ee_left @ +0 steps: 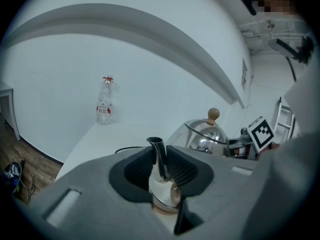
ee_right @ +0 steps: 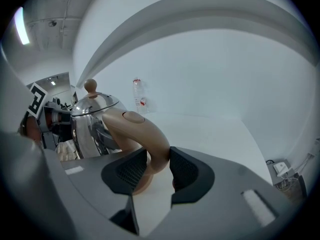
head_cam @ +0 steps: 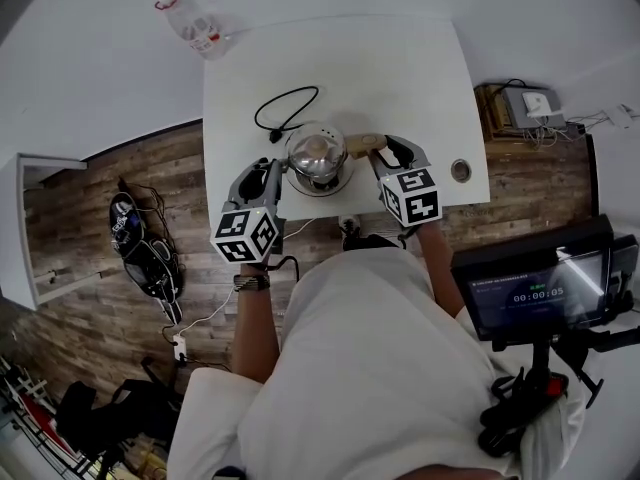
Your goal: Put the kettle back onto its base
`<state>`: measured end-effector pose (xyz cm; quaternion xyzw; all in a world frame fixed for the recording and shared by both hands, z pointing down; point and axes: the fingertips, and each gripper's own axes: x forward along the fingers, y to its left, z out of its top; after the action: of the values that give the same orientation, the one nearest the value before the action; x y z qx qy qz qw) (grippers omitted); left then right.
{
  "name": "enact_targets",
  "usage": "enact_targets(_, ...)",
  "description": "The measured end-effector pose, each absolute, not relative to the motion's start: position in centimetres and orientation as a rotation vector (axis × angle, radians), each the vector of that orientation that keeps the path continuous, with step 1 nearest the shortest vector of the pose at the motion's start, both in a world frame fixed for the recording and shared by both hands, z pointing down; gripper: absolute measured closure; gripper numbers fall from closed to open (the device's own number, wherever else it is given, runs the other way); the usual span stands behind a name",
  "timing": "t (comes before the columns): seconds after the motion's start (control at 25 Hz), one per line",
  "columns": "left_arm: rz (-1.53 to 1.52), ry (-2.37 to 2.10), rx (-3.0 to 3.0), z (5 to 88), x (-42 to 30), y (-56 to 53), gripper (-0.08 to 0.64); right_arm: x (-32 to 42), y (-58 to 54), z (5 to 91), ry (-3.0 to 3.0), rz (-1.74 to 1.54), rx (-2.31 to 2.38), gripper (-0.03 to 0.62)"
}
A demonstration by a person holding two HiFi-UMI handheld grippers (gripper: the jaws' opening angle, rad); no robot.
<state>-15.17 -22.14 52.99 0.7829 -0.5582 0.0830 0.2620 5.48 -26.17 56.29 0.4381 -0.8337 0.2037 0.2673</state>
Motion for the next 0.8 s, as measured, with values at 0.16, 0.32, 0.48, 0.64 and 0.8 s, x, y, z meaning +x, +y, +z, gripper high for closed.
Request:
enact_targets(0.16,0.233,-1.505,2.106,53.6,-15.2,-21.9,0.471,5.5,-25.8,56.8,-2.239,0.552,1.165,0.445)
enact_targets(0.32,0.24,-1.505,2.093,54.1,-15.1,-21.5,0.469,5.6,-25.4,57.3,-2.231,0.554,1.148,0.445)
enact_targets(0.48,0.247,-1.499,2.089,54.3,-14.9,-21.2,0.471,5.8,-25.1,57.6,-2.223,0.557,1.14,0.445)
enact_targets(0.64,0.247,-1.491,2.095,54.3,-14.5,-21.2,0.471,6.1,-25.1,57.5,-2.222,0.55,1.145,0.445)
enact_targets(0.8,0.243,-1.484,2.095,54.5,-14.2,-21.2,0.471,6.4,-25.0,57.4,-2.216,0.54,1.147,0.443)
